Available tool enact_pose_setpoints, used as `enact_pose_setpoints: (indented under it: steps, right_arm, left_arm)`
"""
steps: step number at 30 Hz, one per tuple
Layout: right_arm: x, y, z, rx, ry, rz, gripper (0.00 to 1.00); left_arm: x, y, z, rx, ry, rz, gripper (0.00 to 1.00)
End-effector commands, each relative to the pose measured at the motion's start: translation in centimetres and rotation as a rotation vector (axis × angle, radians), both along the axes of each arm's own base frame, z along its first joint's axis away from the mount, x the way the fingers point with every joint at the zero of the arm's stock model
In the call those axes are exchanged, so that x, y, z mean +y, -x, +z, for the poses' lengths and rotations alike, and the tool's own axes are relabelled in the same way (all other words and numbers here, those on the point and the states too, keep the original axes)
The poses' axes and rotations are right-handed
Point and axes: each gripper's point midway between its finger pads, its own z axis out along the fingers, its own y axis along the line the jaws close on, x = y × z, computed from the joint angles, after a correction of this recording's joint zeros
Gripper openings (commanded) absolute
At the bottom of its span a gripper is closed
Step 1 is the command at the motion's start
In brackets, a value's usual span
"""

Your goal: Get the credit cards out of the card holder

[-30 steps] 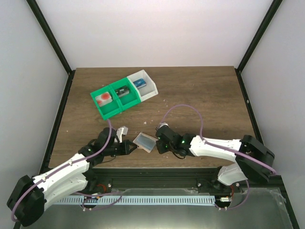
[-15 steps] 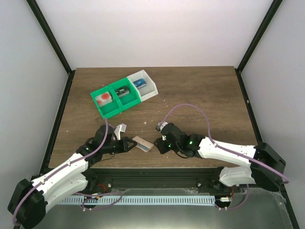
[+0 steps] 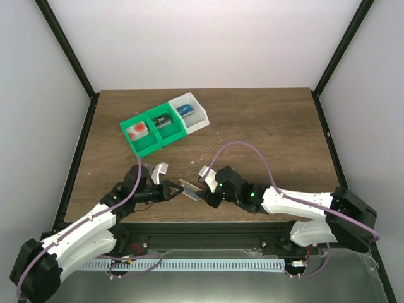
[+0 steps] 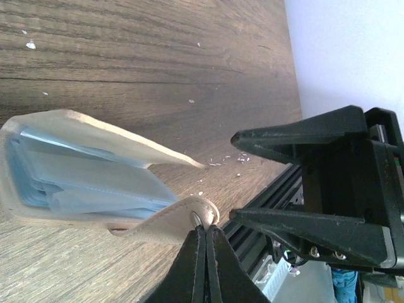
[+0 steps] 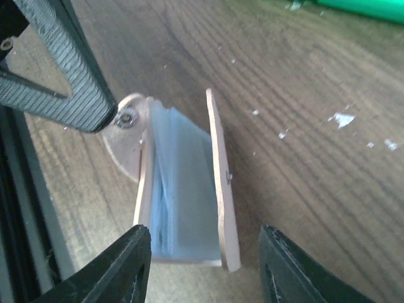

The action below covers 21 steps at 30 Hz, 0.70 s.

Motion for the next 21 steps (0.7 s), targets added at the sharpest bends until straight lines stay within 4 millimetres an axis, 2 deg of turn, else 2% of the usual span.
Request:
enact_pose_setpoints:
  steps: [1, 9, 11, 13, 15, 21]
  right_arm:
    - [0.8, -1.9, 1.3, -0.153, 0.018, 0.002, 0.48]
    - [1.4, -3.1, -0.9, -0.108, 0.081, -0.053, 0.45]
    - [1.4, -3.3, -1.1, -0.110, 0.086, -0.065, 0.35]
    - [1.3, -3.5, -1.4, -0.105, 0.091, -0.079, 0.15]
    - [1.1, -3.6, -1.9, -0.079, 0.105, -0.097, 0.02]
    - [-2.0, -3.3, -4.5, 0.126, 0.164, -0.316, 0.00]
  left_arm:
    - [-0.1, 0.0, 0.6, -0.023, 0.027, -0.008, 0.00]
    - [0.0, 0.2, 0.2, -0.017, 0.024, -0.004, 0.00]
    - [0.1, 0.2, 0.0, -0.013, 0.019, -0.002, 0.00]
    - [0.2, 0.2, -0.2, -0.013, 0.009, -0.003, 0.00]
    - [0.6, 0.0, -0.6, -0.012, -0.021, 0.016, 0.00]
    - [3.1, -1.5, -2.3, 0.003, -0.167, 0.152, 0.00]
